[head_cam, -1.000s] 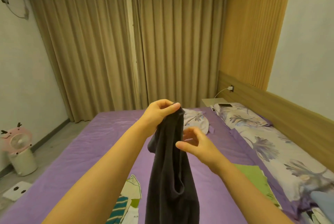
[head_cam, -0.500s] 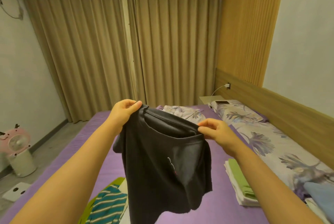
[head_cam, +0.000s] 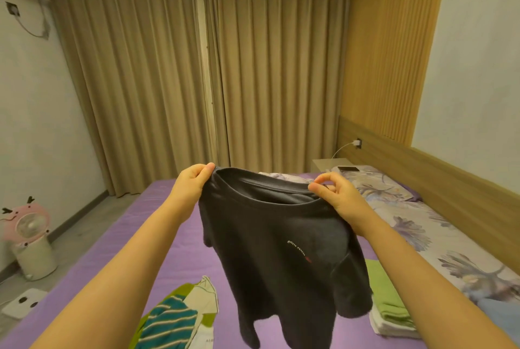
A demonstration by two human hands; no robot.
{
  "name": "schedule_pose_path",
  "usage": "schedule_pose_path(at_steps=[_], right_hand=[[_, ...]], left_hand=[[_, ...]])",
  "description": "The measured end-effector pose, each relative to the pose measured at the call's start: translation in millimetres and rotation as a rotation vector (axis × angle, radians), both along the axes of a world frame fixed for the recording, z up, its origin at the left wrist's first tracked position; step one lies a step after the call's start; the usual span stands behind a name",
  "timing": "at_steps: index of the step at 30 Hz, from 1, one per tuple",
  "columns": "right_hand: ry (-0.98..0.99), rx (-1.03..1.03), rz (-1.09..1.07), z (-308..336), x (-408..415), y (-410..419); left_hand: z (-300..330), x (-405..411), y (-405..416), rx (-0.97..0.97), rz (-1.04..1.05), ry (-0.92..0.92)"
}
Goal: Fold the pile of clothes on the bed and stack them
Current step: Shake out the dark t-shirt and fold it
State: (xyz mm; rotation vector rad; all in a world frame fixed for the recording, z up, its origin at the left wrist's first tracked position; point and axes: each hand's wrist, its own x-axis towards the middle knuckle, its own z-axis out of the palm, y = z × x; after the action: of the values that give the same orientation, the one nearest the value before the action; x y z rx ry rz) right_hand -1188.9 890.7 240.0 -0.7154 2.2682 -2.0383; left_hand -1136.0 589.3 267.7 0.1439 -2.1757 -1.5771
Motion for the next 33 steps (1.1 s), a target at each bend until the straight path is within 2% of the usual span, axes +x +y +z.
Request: schedule_pose_path(at_steps=[2, 4, 10, 14, 18, 20, 22, 25, 29, 33], right_hand=[[-0.116, -0.091, 0.125, 2, 1, 4], [-0.153, -0.119, 0.152, 4, 2, 5], [-0.162, -0.143, 0.051, 20, 18, -32], [-0.189, -0.192, 0.09, 18, 37, -43], [-0.174, -0.22, 0.072, -18, 62, -45], [-0.108, -0.104, 0.01, -37, 75, -50], [-0.096, -0.089, -0.032, -45, 82, -52], [-0.017, -0.053, -0.064, -44, 80, -47], [0.162, 0.149, -0.071, -42, 81, -49], [0.087, 0.017, -0.081, -46, 77, -43]], left_hand=[[4, -1, 1, 0.062, 0.019, -0.001], [7, 3, 5, 0.054, 0.009, 0.001], [1, 20, 75, -0.224, -0.286, 0.04], [-23, 22, 100, -0.344, -0.155, 0.036], [-47, 26, 98, -0.094, -0.019, 0.155], [-59, 30, 100, 0.044, -0.014, 0.127], [-67, 34, 102, 0.167, -0.083, 0.048], [-69, 39, 101, 0.201, -0.21, -0.032], [-61, 37, 103, 0.195, -0.243, -0.119], [-59, 39, 101, 0.322, -0.301, -0.138]])
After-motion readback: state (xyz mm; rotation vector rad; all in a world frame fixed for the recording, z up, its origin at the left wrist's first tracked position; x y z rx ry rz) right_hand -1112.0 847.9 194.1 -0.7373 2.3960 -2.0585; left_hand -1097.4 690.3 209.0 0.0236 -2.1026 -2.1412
